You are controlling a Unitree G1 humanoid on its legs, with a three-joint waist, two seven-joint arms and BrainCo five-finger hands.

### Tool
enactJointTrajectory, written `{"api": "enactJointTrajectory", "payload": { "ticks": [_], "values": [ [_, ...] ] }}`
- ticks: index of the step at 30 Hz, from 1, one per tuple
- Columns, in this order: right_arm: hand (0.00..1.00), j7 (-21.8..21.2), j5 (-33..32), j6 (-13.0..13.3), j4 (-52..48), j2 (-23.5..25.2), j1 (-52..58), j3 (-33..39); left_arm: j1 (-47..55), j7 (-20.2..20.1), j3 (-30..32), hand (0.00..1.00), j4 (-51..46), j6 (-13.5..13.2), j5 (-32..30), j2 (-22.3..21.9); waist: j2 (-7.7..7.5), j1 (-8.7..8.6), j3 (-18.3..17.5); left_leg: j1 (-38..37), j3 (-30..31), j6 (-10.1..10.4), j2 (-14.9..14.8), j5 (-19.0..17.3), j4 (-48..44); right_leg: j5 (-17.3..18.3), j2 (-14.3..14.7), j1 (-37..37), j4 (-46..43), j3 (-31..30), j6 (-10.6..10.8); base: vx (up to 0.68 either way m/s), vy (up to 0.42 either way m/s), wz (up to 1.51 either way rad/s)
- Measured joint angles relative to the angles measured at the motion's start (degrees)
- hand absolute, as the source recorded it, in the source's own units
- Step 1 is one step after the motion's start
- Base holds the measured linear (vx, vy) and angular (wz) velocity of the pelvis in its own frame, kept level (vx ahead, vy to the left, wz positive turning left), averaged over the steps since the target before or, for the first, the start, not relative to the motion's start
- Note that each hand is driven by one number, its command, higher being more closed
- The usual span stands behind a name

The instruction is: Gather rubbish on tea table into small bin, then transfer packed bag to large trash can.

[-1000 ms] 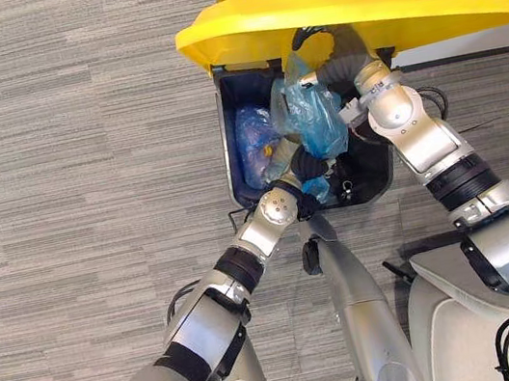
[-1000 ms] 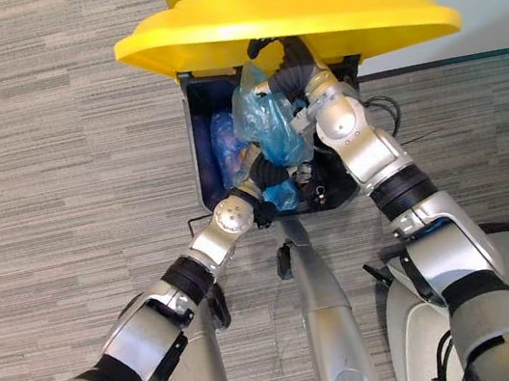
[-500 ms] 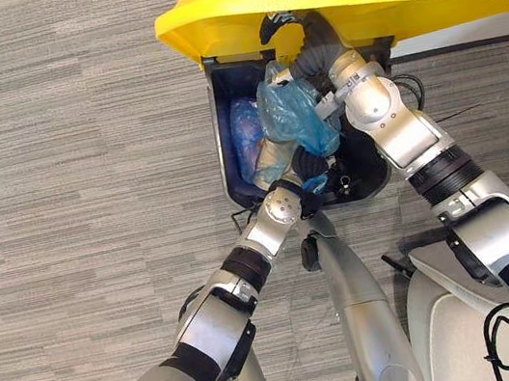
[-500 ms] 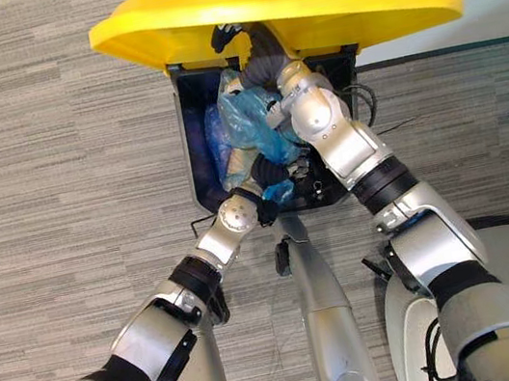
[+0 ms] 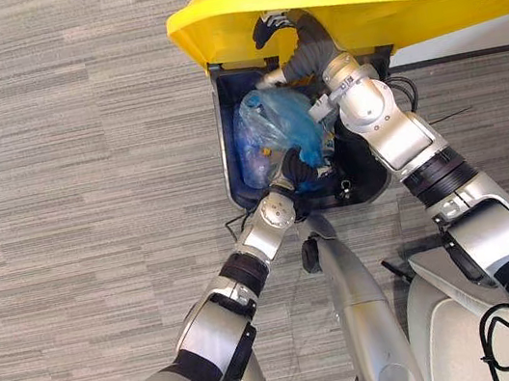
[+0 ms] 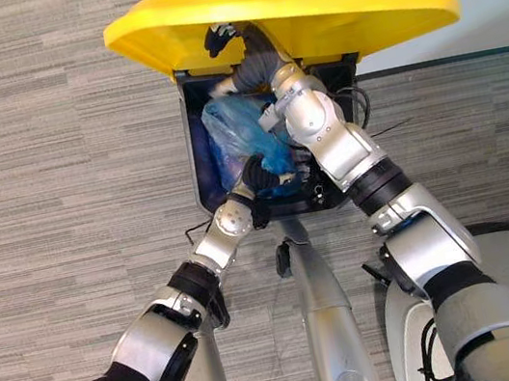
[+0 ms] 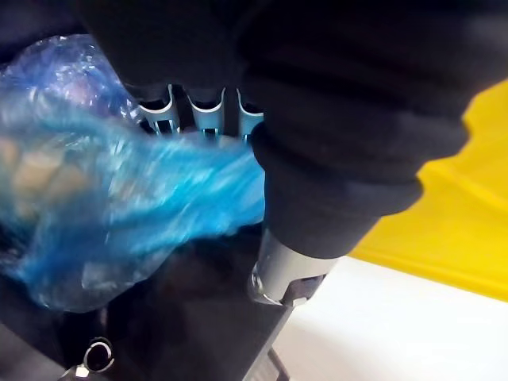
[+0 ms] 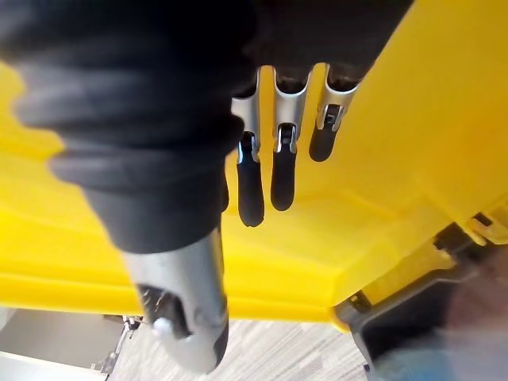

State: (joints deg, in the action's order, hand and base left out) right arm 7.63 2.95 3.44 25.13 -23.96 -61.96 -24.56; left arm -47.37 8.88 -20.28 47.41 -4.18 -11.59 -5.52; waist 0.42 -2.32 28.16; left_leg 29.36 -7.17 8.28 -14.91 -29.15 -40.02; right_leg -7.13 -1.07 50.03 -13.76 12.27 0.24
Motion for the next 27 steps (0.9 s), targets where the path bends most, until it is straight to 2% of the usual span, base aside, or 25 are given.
{"api": "enactJointTrajectory", "payload": {
  "ticks": [8, 12, 15, 17, 19, 22, 24, 27],
  "values": [
    [0.0, -0.05, 2.28, 0.0, -0.13, 0.02, 4.71, 1.7, 0.16, 0.04, -0.08, 0.0, -0.11, 0.55, -1.46, 0.05, -0.33, 0.33, -0.18, -3.27, 0.16, 0.66, 0.29, 0.77, 1.23, 0.12, -1.03, -3.45, -0.04, 0.69, -0.06, 0.03, 0.008, 0.08],
    [0.0, -0.07, 3.98, -0.09, -0.17, 0.0, 8.78, 2.05, 0.42, 0.02, -0.64, 0.0, -0.85, 0.55, -1.34, 0.32, -0.49, 1.03, -0.27, -6.01, 0.04, 0.83, 0.25, 1.15, 2.3, 0.52, -1.22, -5.81, -0.08, 1.03, -0.42, 0.04, 0.006, 0.06],
    [0.0, -0.12, 4.86, -0.2, -1.63, 0.12, 14.03, 4.72, 2.12, -0.09, -2.82, 0.0, -5.68, 0.07, -0.67, 1.73, -1.74, 1.68, -1.03, -7.52, 0.38, 1.04, 1.1, 2.42, 4.23, 0.92, -2.1, -6.92, -0.19, 1.37, -0.61, 0.05, -0.004, 0.14],
    [0.0, -0.22, 6.24, -0.36, -1.64, 0.8, 17.01, 6.33, 3.92, -0.15, -2.83, 0.0, -7.7, -0.23, 0.44, 3.12, -1.8, 1.77, -1.07, -9.29, 0.82, 1.37, 1.13, 2.65, 4.75, 1.4, -2.1, -8.68, -0.4, 1.91, -0.4, 0.03, -0.003, 0.13],
    [0.0, -0.34, 7.24, -0.62, -1.6, 1.18, 22.0, 8.74, 6.91, -0.93, -2.79, 0.0, -10.63, -0.66, 2.27, 5.93, -3.0, 2.14, -1.91, -11.39, 1.39, 1.28, 2.14, 3.66, 6.47, 2.71, -3.28, -9.59, -2.24, 2.05, -0.59, 0.03, -0.005, 0.21],
    [0.0, -0.47, 8.61, -1.3, -0.29, 1.13, 26.52, 10.13, 11.33, -1.5, -2.3, 0.0, -14.56, -1.4, 3.8, 9.44, -3.03, 2.18, -1.96, -14.48, 2.4, 1.15, 2.2, 4.03, 8.1, 3.5, -3.54, -12.74, -2.08, 3.02, 0.18, 0.0, -0.026, 0.19],
    [0.0, -0.56, 9.51, -1.51, 3.12, 1.09, 31.44, 11.7, 18.11, -2.66, -0.04, 0.0, -18.02, -2.09, 5.54, 12.38, -3.05, 2.59, -4.68, -15.81, 3.2, 0.32, 2.7, 4.67, 10.4, 4.17, -3.87, -14.11, -1.14, 3.69, 0.95, 0.01, -0.034, 0.19],
    [0.0, -1.91, 11.27, -1.59, 5.26, 1.2, 37.28, 15.04, 26.59, -3.68, 5.5, 0.0, -20.84, -3.12, 9.36, 14.95, -2.94, 3.17, -5.42, -19.18, 4.25, 0.01, 3.14, 6.09, 14.13, 4.31, -4.04, -16.93, 0.0, 4.48, 1.16, 0.05, -0.025, 0.17]
  ]
}}
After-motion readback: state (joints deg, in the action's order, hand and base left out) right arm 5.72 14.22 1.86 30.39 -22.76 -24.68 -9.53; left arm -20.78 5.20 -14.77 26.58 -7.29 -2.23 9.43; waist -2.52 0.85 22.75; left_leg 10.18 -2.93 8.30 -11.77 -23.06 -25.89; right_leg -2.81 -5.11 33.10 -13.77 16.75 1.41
